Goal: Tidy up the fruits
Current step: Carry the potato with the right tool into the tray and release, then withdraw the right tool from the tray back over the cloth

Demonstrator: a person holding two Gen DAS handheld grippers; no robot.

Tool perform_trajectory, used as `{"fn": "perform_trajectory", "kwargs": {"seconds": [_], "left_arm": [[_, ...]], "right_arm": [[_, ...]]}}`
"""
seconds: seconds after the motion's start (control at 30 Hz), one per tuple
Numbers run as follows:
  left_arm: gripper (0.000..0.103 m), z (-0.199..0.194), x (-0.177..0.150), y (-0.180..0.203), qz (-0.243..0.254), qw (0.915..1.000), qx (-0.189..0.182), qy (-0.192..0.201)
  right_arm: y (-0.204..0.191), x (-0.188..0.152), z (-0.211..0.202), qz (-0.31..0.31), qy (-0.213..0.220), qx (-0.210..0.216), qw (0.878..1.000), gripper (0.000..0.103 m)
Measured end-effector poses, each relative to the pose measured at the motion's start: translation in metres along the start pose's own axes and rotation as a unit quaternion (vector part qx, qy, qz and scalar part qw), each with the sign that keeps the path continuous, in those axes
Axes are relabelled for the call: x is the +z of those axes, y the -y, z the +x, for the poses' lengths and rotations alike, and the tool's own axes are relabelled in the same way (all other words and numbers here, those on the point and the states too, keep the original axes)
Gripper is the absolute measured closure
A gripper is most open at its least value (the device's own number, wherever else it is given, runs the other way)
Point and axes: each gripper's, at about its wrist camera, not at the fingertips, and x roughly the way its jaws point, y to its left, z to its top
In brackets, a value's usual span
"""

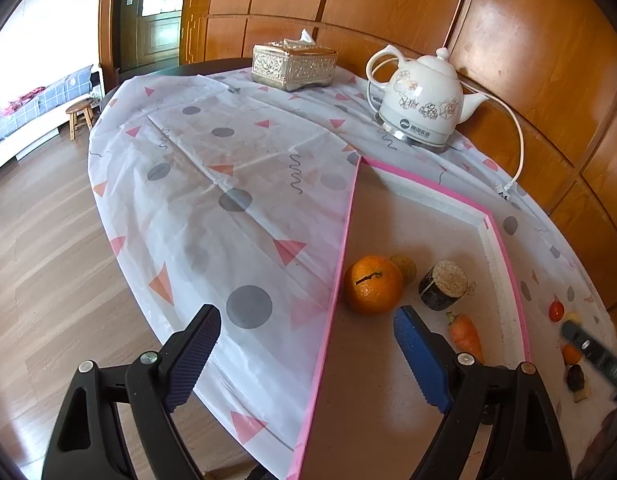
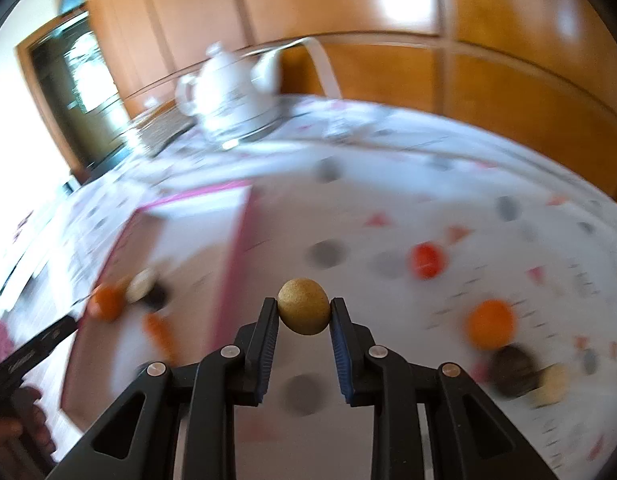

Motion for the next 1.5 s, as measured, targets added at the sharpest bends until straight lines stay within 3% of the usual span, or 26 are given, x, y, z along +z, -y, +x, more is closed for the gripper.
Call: {"fn": "perform_trajectory", "kwargs": {"seconds": [0.23, 0.33, 0.43, 0.57, 0.7, 0.9, 1.13, 1.3, 1.5], "left_arm": [[0.014, -0.002, 0.004, -0.005, -0.010, 0.9999, -0.001, 0.004], [0.014, -0.001, 0.003, -0.004, -0.007, 1.0000, -0.003, 0.002], [0.014, -0.002, 0.002, -0.001, -0.003, 1.0000, -0.005, 0.003], [0.014, -0.004, 0.000, 0.003, 0.005, 0.9999, -0.008, 0.004], [0.014, -0.006, -0.002, 0.007, 0.013, 0.9998, -0.011, 0.006], [0.014, -0.008, -0.004, 0.013, 0.026, 0.9995, -0.016, 0.009], [0.014, -0.009, -0.006, 0.016, 0.034, 0.9992, -0.021, 0.008], [0.014, -0.010, -0.007, 0.018, 0.037, 0.9990, -0.023, 0.007], [0.014, -0.010, -0.009, 0.021, 0.043, 0.9988, -0.023, 0.007]], "right_arm": [[-0.071, -0.017, 0.013, -0.051, -0.028, 0.072, 0.996, 0.077], [-0.091, -0.026, 0.020, -0.074, -0.039, 0.077, 0.994, 0.077], [-0.097, -0.032, 0.021, -0.078, -0.039, 0.074, 0.993, 0.076], [-0.090, -0.034, 0.016, -0.055, -0.046, 0.085, 0.994, 0.066], [-0.076, -0.035, 0.009, -0.030, -0.037, 0.078, 0.996, 0.066], [-0.047, -0.045, -0.015, 0.003, -0.010, 0.047, 0.999, 0.066], [0.006, -0.061, -0.044, 0.059, 0.020, -0.020, 0.998, 0.066], [0.052, -0.079, -0.060, 0.113, 0.028, -0.073, 0.991, 0.066], [0.108, -0.102, -0.080, 0.171, 0.032, -0.151, 0.973, 0.066]]}}
